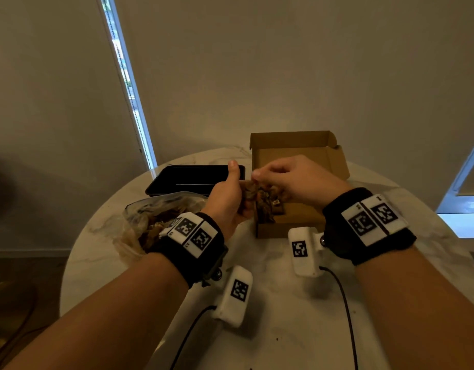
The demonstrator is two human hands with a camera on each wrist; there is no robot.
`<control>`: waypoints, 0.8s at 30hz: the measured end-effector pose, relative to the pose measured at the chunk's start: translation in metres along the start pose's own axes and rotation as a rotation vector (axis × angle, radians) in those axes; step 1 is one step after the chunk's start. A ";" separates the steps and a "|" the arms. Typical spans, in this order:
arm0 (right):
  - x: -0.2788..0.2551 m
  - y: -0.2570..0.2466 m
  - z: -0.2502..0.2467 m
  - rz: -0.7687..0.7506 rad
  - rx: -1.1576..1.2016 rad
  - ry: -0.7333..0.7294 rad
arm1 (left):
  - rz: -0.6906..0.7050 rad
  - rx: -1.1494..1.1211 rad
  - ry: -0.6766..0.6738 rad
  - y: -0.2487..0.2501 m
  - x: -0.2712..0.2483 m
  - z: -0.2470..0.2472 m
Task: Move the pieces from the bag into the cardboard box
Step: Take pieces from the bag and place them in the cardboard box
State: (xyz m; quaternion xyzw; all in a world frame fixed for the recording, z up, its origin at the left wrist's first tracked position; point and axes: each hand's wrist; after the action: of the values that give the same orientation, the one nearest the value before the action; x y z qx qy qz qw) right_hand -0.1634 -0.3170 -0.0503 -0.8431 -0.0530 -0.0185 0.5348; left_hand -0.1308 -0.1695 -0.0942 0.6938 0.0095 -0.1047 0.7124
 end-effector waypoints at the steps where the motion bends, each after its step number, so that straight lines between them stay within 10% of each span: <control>1: -0.001 0.000 0.002 -0.013 -0.027 -0.030 | 0.014 -0.024 -0.016 -0.002 0.001 0.001; 13: 0.010 0.029 -0.005 -0.143 0.068 0.238 | 0.040 -0.131 0.050 -0.015 0.018 0.006; 24: 0.011 0.035 -0.002 -0.170 0.254 0.289 | 0.405 0.135 -0.115 -0.009 -0.001 0.006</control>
State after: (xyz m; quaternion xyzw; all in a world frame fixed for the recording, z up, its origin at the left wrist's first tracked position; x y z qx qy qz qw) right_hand -0.1486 -0.3332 -0.0803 -0.7499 -0.0488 -0.1776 0.6354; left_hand -0.1343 -0.1751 -0.1025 0.7206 -0.1778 0.0009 0.6701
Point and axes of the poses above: each hand's wrist, its own x-axis towards the middle knuckle, its own z-axis out of the palm, y = z × x, and after that the axes turned 9 degrees about x, right-handed
